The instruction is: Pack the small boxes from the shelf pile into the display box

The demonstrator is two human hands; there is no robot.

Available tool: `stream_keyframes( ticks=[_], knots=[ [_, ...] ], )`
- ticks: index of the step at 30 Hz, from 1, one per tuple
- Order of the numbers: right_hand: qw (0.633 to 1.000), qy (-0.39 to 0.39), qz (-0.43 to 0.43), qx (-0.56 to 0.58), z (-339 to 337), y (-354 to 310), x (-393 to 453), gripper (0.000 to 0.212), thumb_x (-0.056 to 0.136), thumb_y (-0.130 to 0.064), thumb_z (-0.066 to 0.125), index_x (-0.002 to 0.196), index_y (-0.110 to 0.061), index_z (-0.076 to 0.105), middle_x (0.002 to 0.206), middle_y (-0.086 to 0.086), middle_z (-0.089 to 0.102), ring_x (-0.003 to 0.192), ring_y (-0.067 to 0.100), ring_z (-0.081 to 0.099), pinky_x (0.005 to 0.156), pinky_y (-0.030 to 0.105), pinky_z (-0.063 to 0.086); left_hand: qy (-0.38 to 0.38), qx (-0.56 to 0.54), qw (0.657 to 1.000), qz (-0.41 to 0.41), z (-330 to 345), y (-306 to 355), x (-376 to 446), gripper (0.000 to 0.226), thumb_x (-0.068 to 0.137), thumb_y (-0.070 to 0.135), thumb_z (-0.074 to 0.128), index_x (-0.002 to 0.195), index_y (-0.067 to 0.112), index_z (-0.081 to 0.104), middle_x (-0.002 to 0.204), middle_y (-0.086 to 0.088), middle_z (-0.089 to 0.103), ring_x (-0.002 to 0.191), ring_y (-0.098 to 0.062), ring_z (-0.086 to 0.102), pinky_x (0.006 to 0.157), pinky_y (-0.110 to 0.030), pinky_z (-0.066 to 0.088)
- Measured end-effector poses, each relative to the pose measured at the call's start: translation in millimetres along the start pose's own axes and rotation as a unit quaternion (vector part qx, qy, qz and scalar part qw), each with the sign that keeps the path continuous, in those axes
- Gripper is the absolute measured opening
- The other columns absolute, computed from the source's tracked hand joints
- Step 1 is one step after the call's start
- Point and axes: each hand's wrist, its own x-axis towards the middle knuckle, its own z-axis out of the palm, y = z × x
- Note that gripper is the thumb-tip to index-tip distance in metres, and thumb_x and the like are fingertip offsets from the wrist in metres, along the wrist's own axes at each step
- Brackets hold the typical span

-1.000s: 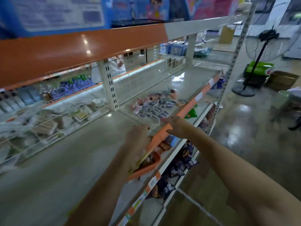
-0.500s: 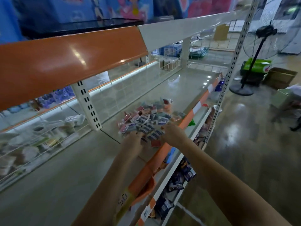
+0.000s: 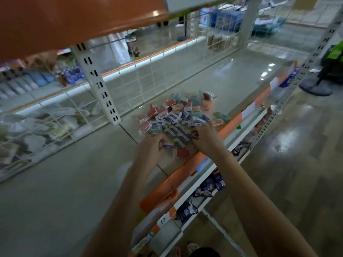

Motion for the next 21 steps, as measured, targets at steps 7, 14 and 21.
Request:
stream_keyframes(
  ticks=[7, 14, 21],
  knots=[
    [0.984, 0.037, -0.081, 0.154, -12.9, 4.3, -5.2, 0.031, 0.086, -0.016, 0.063, 0.116, -0.01, 0.06, 0.112, 0.008, 0.056, 0.099, 0.019, 0.052, 0.079, 0.017, 0.035, 0.057, -0.045, 0.992, -0.107, -6.6, 5.0, -19.6, 0.019, 0.083, 0.026, 0.067, 0.101, 0.022, 0.063, 0.105, 0.003, 0.062, 0.087, -0.014, 0.058, 0.074, -0.035, 0.051],
    [0.928, -0.108, -0.246, 0.257, 14.8, -39.3, -16.1, 0.028, 0.085, -0.013, 0.066, 0.113, -0.015, 0.063, 0.101, -0.007, 0.052, 0.085, 0.001, 0.052, 0.073, -0.002, 0.036, 0.166, -0.127, 0.952, -0.223, -23.1, -14.9, -79.6, 0.018, 0.078, 0.013, 0.073, 0.094, 0.016, 0.068, 0.092, 0.001, 0.059, 0.072, -0.009, 0.051, 0.066, -0.016, 0.038],
    [0.857, -0.165, -0.376, 0.313, 44.3, -127.4, -58.9, 0.027, 0.084, -0.013, 0.067, 0.107, -0.025, 0.065, 0.098, -0.013, 0.057, 0.088, 0.003, 0.059, 0.08, 0.013, 0.048, 0.249, -0.094, 0.918, -0.295, -64.5, -44.5, -186.3, 0.024, 0.079, 0.014, 0.072, 0.093, 0.032, 0.063, 0.088, 0.02, 0.054, 0.071, 0.001, 0.053, 0.058, -0.009, 0.037]
  ],
)
